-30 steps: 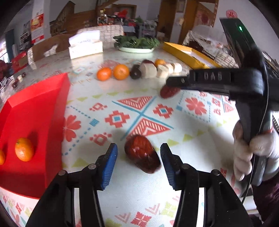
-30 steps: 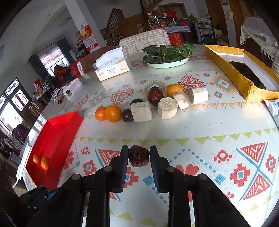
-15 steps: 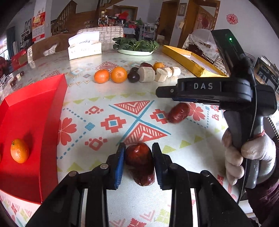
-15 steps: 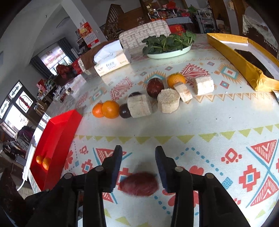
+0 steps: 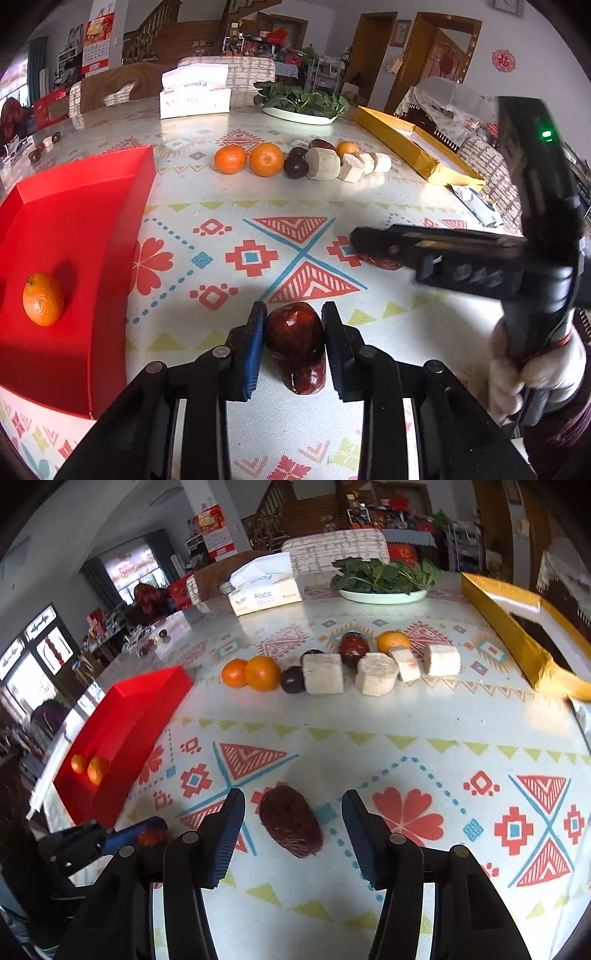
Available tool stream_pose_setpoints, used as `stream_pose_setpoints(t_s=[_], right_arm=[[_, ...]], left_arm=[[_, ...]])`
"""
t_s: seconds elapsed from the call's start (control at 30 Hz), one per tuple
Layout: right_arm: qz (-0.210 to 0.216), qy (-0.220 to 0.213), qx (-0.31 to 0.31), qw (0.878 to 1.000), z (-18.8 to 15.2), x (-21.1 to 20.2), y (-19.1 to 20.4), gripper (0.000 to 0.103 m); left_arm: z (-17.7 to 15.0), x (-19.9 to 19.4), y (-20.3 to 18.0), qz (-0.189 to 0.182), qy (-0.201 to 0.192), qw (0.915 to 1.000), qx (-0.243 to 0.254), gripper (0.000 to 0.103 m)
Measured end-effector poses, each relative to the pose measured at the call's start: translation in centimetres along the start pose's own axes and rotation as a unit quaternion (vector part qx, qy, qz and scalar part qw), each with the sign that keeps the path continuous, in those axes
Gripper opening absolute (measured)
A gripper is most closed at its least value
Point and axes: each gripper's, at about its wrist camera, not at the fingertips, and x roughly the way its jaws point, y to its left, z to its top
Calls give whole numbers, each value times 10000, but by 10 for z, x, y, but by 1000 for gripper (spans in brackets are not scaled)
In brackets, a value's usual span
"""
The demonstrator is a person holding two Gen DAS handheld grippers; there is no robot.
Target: Organize fruits
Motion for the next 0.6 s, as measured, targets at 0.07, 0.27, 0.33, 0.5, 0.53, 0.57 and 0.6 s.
stream_pose_setpoints(t_s=[0.07, 0.27, 0.33, 0.5, 0.53, 0.57, 0.6], right_arm=[[-111, 109, -109, 9998, -2, 8, 6, 44], [-299, -15, -220, 9993, -5, 0, 11, 33], [-151, -125, -112, 9997, -4, -9, 9, 32], [480, -622, 93, 9969, 10, -48, 14, 32], [626, -737, 97, 9953, 13, -58, 17, 32], [718, -856, 74, 9937, 17, -67, 21, 32], [769, -924, 48, 9927, 19, -74, 26, 32]], left_arm=[[-1, -4, 0, -18, -31, 10000, -14, 29], [7, -40, 14, -230, -437, 9982, -330, 29], [12, -58, 20, -323, -645, 9965, -432, 29], [25, -112, 44, -543, -1245, 9876, -792, 29], [27, -123, 51, -574, -1369, 9850, -876, 29], [31, -135, 60, -604, -1494, 9822, -961, 29], [34, -145, 67, -604, -1584, 9802, -1019, 29]])
